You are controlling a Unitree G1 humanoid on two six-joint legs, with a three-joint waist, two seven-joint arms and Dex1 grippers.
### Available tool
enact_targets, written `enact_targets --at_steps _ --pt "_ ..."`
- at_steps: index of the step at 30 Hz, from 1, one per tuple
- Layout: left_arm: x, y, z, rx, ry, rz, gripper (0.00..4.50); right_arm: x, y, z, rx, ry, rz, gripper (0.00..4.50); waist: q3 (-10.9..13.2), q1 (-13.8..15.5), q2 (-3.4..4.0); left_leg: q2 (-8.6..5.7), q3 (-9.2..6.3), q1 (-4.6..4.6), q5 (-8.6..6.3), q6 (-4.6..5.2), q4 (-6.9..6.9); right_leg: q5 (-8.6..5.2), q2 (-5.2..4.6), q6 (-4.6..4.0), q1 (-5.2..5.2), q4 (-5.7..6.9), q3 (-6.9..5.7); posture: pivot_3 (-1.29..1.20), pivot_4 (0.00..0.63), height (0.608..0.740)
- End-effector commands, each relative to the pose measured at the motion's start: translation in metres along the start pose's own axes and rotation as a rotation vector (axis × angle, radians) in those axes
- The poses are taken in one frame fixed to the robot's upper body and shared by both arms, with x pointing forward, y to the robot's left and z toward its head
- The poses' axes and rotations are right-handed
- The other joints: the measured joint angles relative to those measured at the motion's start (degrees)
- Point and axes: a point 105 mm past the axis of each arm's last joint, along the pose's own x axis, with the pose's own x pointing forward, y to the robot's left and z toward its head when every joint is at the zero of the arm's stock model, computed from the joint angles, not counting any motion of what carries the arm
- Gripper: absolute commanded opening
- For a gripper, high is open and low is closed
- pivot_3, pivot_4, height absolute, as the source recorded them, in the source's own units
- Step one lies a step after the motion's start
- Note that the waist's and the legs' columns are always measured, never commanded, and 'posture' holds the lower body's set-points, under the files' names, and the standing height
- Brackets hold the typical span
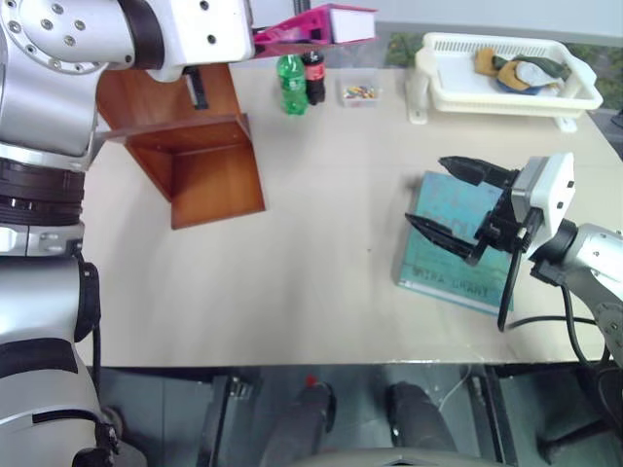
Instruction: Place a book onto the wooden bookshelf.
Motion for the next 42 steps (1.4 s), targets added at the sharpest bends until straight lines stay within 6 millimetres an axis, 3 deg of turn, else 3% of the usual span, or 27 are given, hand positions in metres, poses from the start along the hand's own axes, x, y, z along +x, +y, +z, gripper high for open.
enact_targets --at_steps 1,6,16,19,24,28,31,34,42 --pt "-0.017 0.018 0.006 -0.043 0.031 0.032 0.01 0.002 -0.002 0.009 -0.05 -0.034 0.004 4.5 0.0 -0.4 0.0 0.0 -0.01 -0.01 0.0 0.0 0.0 -0.01 0.0 0.0 -0.02 0.03 0.0 0.0 0.15 0.74" --pt "-0.019 0.02 0.035 -0.104 -0.076 -0.033 0.01 0.0 -0.007 0.007 -0.063 -0.037 -0.014 4.5 0.0 -0.5 0.01 0.0 -0.03 -0.01 0.0 0.0 0.02 -0.01 0.0 0.0 -0.01 0.05 -0.02 0.0 0.15 0.74" --pt "-0.041 0.04 0.039 -0.075 0.017 -0.088 0.01 0.006 -0.008 0.004 -0.064 -0.06 -0.026 4.5 0.1 -0.7 0.08 0.01 -0.05 -0.04 0.0 -0.01 0.12 0.0 0.05 0.0 -0.03 0.13 -0.04 0.0 0.15 0.74" --pt "-0.052 0.038 0.056 -0.115 -0.026 -0.168 0.01 0.007 -0.009 0.003 -0.063 -0.063 -0.025 4.5 0.1 -0.6 0.12 0.01 -0.02 -0.04 0.0 0.0 0.12 -0.01 0.05 0.01 -0.04 0.12 -0.02 0.0 0.15 0.74" --pt "-0.07 0.037 0.029 -0.113 0.151 -0.198 0.01 0.008 -0.009 0.002 -0.058 -0.07 -0.019 4.5 0.2 -0.8 0.22 0.01 -0.02 -0.01 0.0 0.0 0.12 -0.01 0.06 0.02 -0.03 0.14 -0.02 0.0 0.15 0.74" --pt "-0.08 0.04 -0.015 -0.093 0.382 -0.112 0.01 0.012 -0.008 0.002 -0.05 -0.083 -0.006 4.5 0.2 -0.9 0.27 0.07 0.0 0.04 0.0 -0.01 0.12 -0.01 0.13 0.01 -0.03 0.21 0.0 0.0 0.15 0.74" --pt "-0.083 0.032 -0.034 -0.098 0.457 -0.122 0.01 0.014 -0.008 0.002 -0.05 -0.089 0.003 4.5 0.2 -0.7 0.26 0.09 0.01 0.06 0.0 -0.01 0.12 -0.01 0.15 0.01 -0.03 0.22 0.02 0.0 0.15 0.74" --pt "-0.082 0.009 -0.056 -0.155 0.52 -0.164 0.01 0.018 -0.011 0.004 -0.061 -0.096 0.01 4.5 0.2 -1.0 0.32 0.08 0.06 0.06 0.0 -0.01 0.18 0.0 0.11 0.01 0.0 0.21 0.06 0.0 0.15 0.74" --pt "-0.071 -0.035 -0.063 -0.316 0.525 -0.187 0.01 0.013 -0.021 0.013 -0.067 -0.098 0.03 4.5 0.2 -2.5 0.37 0.27 0.22 0.08 -0.03 -0.05 0.12 0.0 0.3 -0.01 -0.21 0.39 0.26 0.0 0.15 0.74"
